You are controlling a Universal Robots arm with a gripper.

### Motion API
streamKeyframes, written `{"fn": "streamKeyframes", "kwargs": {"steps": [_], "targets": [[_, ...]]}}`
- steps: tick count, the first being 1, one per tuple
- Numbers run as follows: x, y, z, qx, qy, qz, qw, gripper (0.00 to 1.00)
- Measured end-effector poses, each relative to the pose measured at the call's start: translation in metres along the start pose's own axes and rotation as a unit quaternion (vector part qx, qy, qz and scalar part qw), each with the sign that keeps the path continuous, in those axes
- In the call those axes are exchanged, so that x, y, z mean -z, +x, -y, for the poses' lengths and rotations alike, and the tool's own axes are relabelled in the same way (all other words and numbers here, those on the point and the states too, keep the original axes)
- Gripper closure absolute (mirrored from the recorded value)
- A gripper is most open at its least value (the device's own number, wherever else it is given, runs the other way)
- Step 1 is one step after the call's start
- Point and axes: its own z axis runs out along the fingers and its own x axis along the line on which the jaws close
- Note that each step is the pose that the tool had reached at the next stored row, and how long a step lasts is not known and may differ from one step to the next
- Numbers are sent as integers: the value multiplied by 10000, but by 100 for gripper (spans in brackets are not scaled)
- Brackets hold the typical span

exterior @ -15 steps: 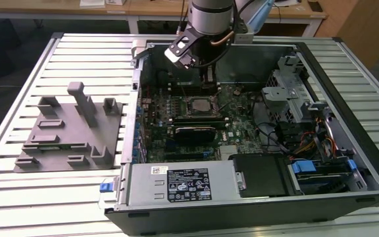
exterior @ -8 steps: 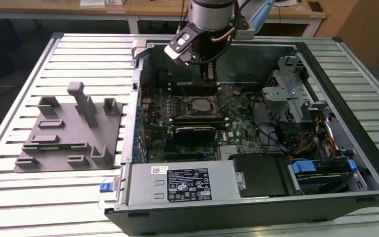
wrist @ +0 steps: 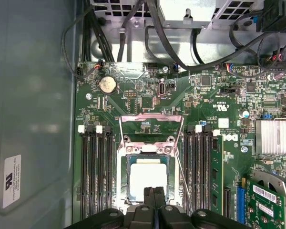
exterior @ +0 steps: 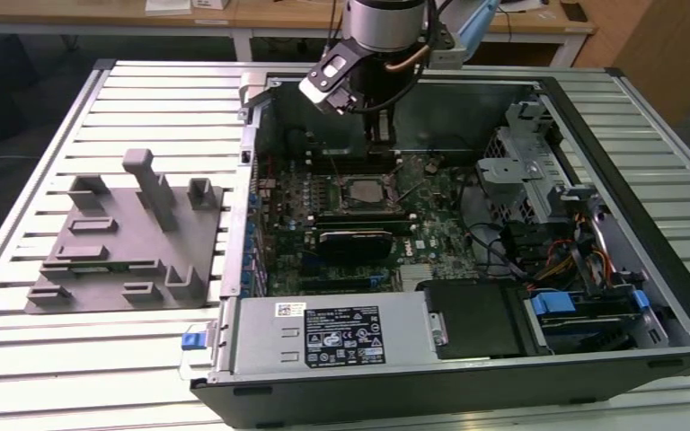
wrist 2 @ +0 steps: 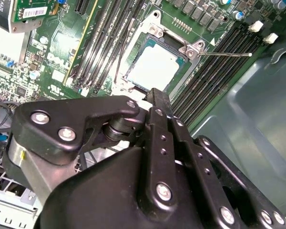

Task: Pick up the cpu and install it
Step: 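Close the cpu cover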

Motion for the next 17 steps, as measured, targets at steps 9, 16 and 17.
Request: {"fn": "streamKeyframes", "kwargs": {"steps": [9,16,17], "targets": [[-4,1,-116,-1,1,1,10000,89],[-8,1,-226,-1,1,0,10000,89],[-9,1,-243,-1,1,0,10000,89]]}}
